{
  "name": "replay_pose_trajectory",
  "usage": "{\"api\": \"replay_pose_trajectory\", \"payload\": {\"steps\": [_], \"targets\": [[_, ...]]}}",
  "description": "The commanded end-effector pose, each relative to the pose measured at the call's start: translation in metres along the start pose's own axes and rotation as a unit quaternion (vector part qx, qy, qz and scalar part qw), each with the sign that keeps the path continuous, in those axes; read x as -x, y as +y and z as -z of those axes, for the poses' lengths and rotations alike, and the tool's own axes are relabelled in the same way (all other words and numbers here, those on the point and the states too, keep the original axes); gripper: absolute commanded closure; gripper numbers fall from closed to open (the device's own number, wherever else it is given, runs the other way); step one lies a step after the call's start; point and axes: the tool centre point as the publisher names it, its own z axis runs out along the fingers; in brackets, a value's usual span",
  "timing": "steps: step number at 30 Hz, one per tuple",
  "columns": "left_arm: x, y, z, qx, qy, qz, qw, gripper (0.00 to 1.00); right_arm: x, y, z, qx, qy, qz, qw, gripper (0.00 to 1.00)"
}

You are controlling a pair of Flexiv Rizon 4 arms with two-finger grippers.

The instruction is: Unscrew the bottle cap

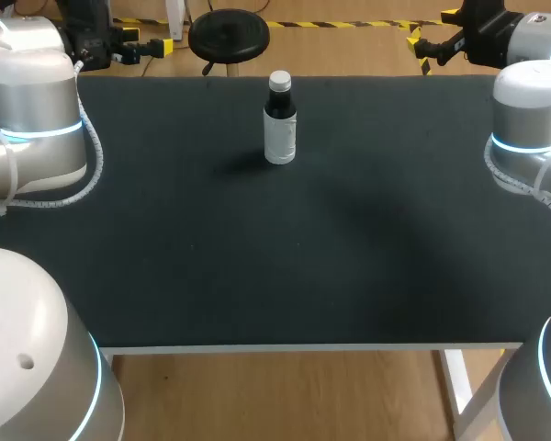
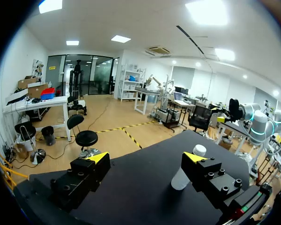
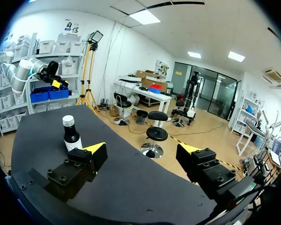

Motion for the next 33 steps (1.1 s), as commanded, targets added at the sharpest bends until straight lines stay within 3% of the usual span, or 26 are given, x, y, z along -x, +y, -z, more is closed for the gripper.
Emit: {"api": "replay_pose_trajectory", "payload": {"steps": [1, 20, 26, 33], "targets": [[0.0, 0.0, 0.0, 0.0, 0.0, 0.001, 1.0, 0.0, 0.0, 0.0, 0.0, 0.0, 0.0, 0.0, 1.0, 0.0], [0.0, 0.0, 0.0, 0.0, 0.0, 0.001, 1.0, 0.0, 0.0, 0.0, 0.0, 0.0, 0.0, 0.0, 1.0, 0.0], [-0.012, 0.007, -0.004, 0.003, 0.102, -0.036, 0.994, 0.0, 0.0, 0.0, 0.0, 0.0, 0.0, 0.0, 1.0, 0.0], [-0.027, 0.021, -0.009, -0.004, 0.201, -0.085, 0.976, 0.0, 0.0, 0.0, 0.0, 0.0, 0.0, 0.0, 1.0, 0.0]]}}
